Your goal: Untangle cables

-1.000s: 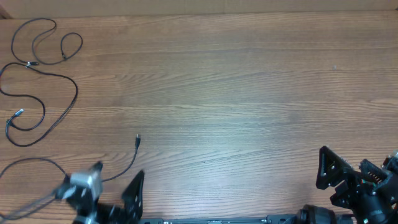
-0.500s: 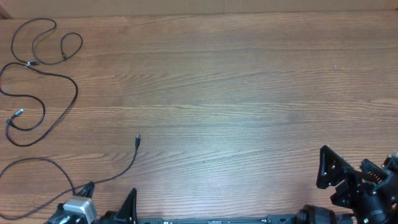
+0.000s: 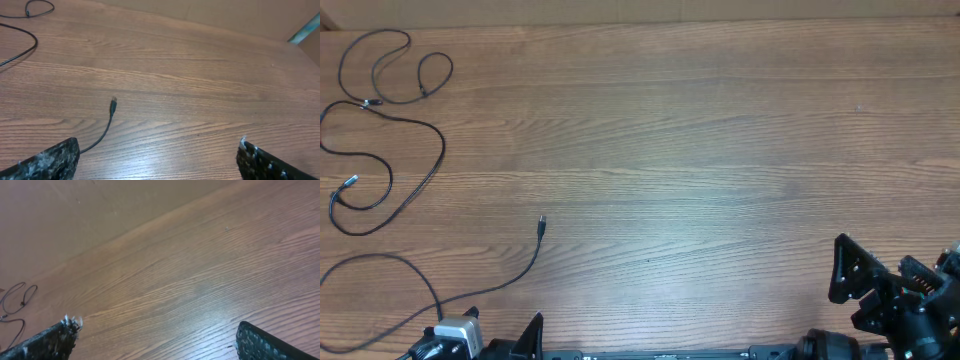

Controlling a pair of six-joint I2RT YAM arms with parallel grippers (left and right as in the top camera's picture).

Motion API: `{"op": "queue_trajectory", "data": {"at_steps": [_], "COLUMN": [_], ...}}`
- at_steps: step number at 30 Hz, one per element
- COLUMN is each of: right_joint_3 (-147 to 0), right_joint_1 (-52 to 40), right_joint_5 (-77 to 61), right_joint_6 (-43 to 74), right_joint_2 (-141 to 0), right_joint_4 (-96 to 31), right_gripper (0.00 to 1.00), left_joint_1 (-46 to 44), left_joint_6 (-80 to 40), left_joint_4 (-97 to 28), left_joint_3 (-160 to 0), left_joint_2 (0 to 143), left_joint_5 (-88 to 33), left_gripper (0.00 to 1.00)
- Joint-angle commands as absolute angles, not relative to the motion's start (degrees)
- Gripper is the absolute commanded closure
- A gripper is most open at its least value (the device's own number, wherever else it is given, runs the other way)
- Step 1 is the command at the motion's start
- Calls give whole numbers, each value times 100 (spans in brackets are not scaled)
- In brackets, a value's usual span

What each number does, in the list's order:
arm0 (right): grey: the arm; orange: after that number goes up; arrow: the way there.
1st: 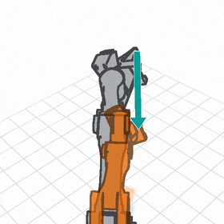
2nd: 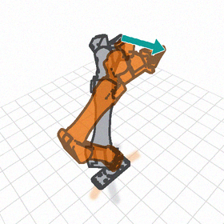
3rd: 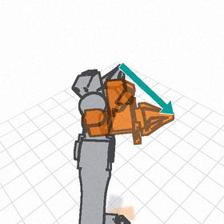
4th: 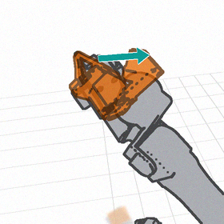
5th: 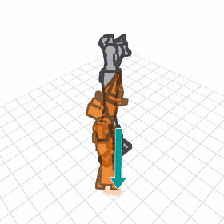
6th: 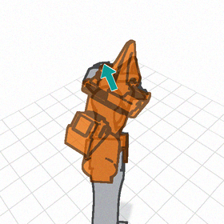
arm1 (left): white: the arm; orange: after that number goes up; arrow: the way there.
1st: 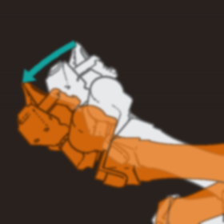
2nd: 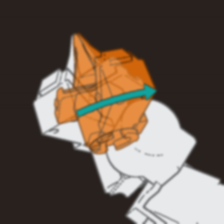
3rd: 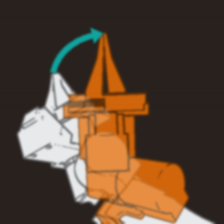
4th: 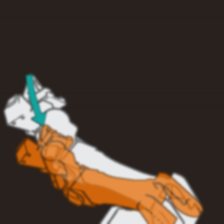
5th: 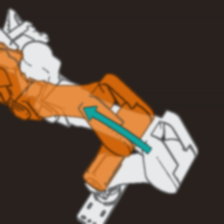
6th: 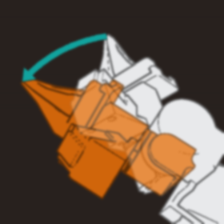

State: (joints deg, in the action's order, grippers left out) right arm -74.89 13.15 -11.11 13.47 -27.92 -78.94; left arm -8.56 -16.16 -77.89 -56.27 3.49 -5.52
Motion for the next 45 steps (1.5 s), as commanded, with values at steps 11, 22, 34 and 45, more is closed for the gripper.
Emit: {"op": "queue_trajectory", "data": {"at_steps": [11,22,34,45], "right_joint_3": [-7371,-4733,-1741,-351], "right_joint_1": [1321,274,-5,-5], "right_joint_5": [-797,-1052,-1035,-1028], "right_joint_6": [1347,1299,740,738], "right_joint_2": [-2790,-1758,-683,-12], "right_joint_4": [-8383,-5393,-1957,-322], "right_gripper": [0,0,0,0], "left_joint_1": [-867,-867,-867,-867], "left_joint_6": [-1675,-1675,-1675,-1675], "left_joint_4": [-7780,-7780,-7780,-7780], "left_joint_3": [-5596,-5596,-5596,-5596], "left_joint_2": [305,305,305,305], "left_joint_5": [-578,-578,-578,-578], "left_gripper": [0,0,0,0]}}
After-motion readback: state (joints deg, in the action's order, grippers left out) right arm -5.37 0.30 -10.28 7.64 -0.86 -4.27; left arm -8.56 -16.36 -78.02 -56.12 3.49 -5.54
